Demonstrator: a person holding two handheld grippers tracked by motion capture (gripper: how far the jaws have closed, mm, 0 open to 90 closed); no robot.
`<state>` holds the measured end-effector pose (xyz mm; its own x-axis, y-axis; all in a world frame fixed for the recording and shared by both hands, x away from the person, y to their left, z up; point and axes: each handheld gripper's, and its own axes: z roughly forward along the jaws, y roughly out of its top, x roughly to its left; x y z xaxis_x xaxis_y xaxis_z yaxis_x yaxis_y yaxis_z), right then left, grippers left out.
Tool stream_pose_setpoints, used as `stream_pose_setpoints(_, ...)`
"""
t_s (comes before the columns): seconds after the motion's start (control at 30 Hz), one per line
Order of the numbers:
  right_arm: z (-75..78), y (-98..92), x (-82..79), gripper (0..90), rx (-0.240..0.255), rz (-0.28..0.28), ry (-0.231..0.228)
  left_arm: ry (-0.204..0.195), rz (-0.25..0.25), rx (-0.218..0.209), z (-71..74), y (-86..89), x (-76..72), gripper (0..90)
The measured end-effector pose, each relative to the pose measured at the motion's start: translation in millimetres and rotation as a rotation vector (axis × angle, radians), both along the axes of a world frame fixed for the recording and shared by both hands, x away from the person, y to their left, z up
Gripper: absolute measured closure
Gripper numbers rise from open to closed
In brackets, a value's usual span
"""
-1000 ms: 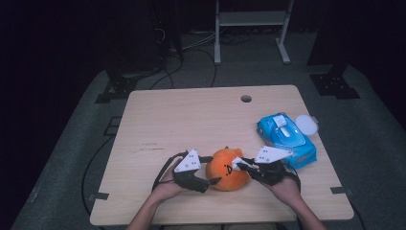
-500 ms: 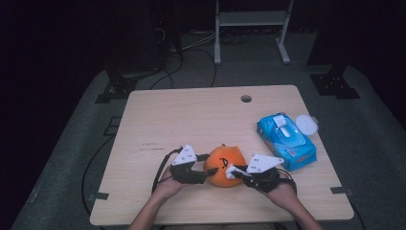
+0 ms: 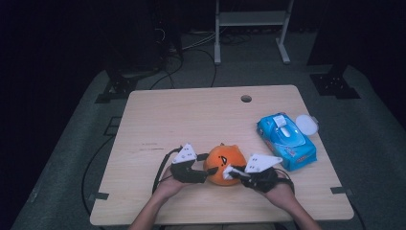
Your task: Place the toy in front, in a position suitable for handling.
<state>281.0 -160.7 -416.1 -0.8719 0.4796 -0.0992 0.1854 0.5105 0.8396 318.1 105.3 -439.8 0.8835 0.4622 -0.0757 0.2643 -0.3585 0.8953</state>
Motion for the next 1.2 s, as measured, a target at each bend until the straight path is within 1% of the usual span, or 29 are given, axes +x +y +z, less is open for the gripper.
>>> stream_pose_setpoints(0.07, 0.5, -10.7, 8.7, 78.3, 0.026, -0.049, 0.01, -0.006, -0.008, 0.004, -0.3, -0.2, -0.1, 37.0)
stream_pose_setpoints(0.1, -1.0, -13.9, 11.4, 78.4, 0.025, -0.063, 0.019, -0.006, -0.01, 0.005, -0.5, -0.5, 0.0, 35.5)
stream_pose_setpoints(0.13, -3.6, -15.2, 12.3, 78.4, 0.016, -0.069, 0.02, 0.0, -0.004, 0.011, -0.6, -1.3, 0.4, 31.5)
stream_pose_setpoints(0.17, -5.9, -14.7, 11.8, 78.4, 0.009, -0.065, 0.023, 0.02, 0.007, 0.02, -1.1, -3.0, 1.2, 25.0)
stream_pose_setpoints(0.2, -6.9, -12.5, 9.8, 78.4, -0.002, -0.059, 0.022, 0.053, 0.01, 0.027, -2.2, -4.7, 2.2, 18.8)
stream_pose_setpoints(0.23, -6.7, -10.0, 6.7, 78.4, -0.016, -0.055, 0.016, 0.07, 0.002, 0.02, -4.0, -6.0, 2.5, 17.8)
stream_pose_setpoints(0.27, -5.8, -7.7, 4.6, 78.4, -0.021, -0.051, 0.009, 0.056, -0.001, 0.013, -4.7, -7.0, 1.3, 18.6)
stream_pose_setpoints(0.3, -4.1, -6.1, 3.0, 78.4, -0.022, -0.053, 0.004, 0.033, -0.008, 0.018, -4.0, -8.2, -0.5, 22.7)
stream_pose_setpoints(0.37, 0.4, -3.5, 1.9, 78.5, -0.016, -0.053, -0.01, -0.031, -0.033, 0.053, -1.3, -12.5, -5.5, 28.7)
stream_pose_setpoints(0.43, 5.1, -0.5, 1.7, 78.5, 0.021, -0.035, -0.009, -0.1, -0.075, 0.094, 0.0, -18.3, -12.4, 31.8)
stream_pose_setpoints(0.47, 7.8, 1.3, 1.7, 78.5, 0.033, -0.024, -0.018, -0.133, -0.102, 0.118, 0.3, -21.2, -16.0, 32.5)
stream_pose_setpoints(0.5, 10.7, 2.8, 1.3, 78.5, 0.043, -0.024, -0.02, -0.159, -0.123, 0.132, 0.6, -23.8, -19.2, 33.1)
stream_pose_setpoints(0.57, 14.7, 2.8, 2.8, 78.4, 0.042, -0.035, -0.044, -0.189, -0.14, 0.148, 1.1, -26.2, -22.4, 33.0)
stream_pose_setpoints(0.6, 15.0, 0.4, 4.9, 78.5, 0.039, -0.041, -0.044, -0.184, -0.138, 0.145, 1.2, -26.0, -22.4, 32.5)
stream_pose_setpoints(0.63, 14.0, -2.7, 6.9, 78.5, 0.032, -0.057, -0.044, -0.167, -0.132, 0.137, 1.1, -25.3, -21.4, 31.0)
stream_pose_setpoints(0.67, 11.7, -5.8, 8.4, 78.5, 0.017, -0.072, -0.045, -0.138, -0.12, 0.123, 1.4, -24.4, -19.6, 27.6)
stream_pose_setpoints(0.7, 9.1, -8.7, 9.7, 78.5, 0.012, -0.074, -0.035, -0.103, -0.115, 0.104, 2.0, -23.9, -17.6, 23.4)
stream_pose_setpoints(0.73, 6.9, -10.3, 9.7, 78.6, 0.02, -0.07, -0.018, -0.07, -0.109, 0.082, 2.5, -24.6, -16.3, 19.1)
stream_pose_setpoints(0.77, 6.1, -10.3, 7.7, 78.6, 0.019, -0.069, -0.016, -0.045, -0.101, 0.066, 3.2, -26.2, -15.9, 16.6)
stream_pose_setpoints(0.8, 6.6, -8.9, 5.0, 78.6, 0.013, -0.06, -0.015, -0.035, -0.091, 0.062, 3.9, -28.3, -15.7, 15.4)
stream_pose_setpoints(0.83, 7.8, -6.0, 1.7, 78.6, 0.02, -0.045, -0.01, -0.043, -0.08, 0.069, 3.9, -30.7, -16.4, 15.6)
stream_pose_setpoints(0.87, 9.4, -2.3, -1.8, 78.7, 0.024, -0.021, -0.005, -0.069, -0.078, 0.078, 3.6, -32.6, -17.7, 19.0)
stream_pose_setpoints(0.93, 11.6, 8.6, -8.3, 78.7, 0.023, 0.02, -0.007, -0.135, -0.088, 0.104, 3.4, -36.5, -22.6, 25.8)
stream_pose_setpoints(1.0, 13.7, 16.5, -10.7, 78.7, 0.007, 0.034, -0.029, -0.201, -0.109, 0.145, 4.5, -38.3, -28.2, 30.2)
stream_pose_setpoints(1.03, 15.0, 17.0, -9.3, 78.7, 0.012, 0.035, -0.03, -0.22, -0.118, 0.151, 4.5, -38.7, -30.2, 31.6)
stream_pose_setpoints(1.1, 17.3, 12.7, -5.0, 78.7, 0.035, 0.008, -0.034, -0.248, -0.148, 0.167, 3.9, -38.8, -32.6, 32.8)
stream_pose_setpoints(1.13, 18.0, 8.6, -2.1, 78.7, 0.043, -0.007, -0.032, -0.255, -0.153, 0.171, 3.6, -38.8, -33.2, 32.9)
stream_pose_setpoints(1.17, 18.2, 3.5, 0.9, 78.7, 0.046, -0.024, -0.028, -0.253, -0.152, 0.168, 3.3, -38.6, -33.0, 32.8)
stream_pose_setpoints(1.2, 17.6, -1.7, 3.8, 78.7, 0.047, -0.042, -0.027, -0.239, -0.149, 0.164, 3.3, -38.0, -32.1, 32.2)
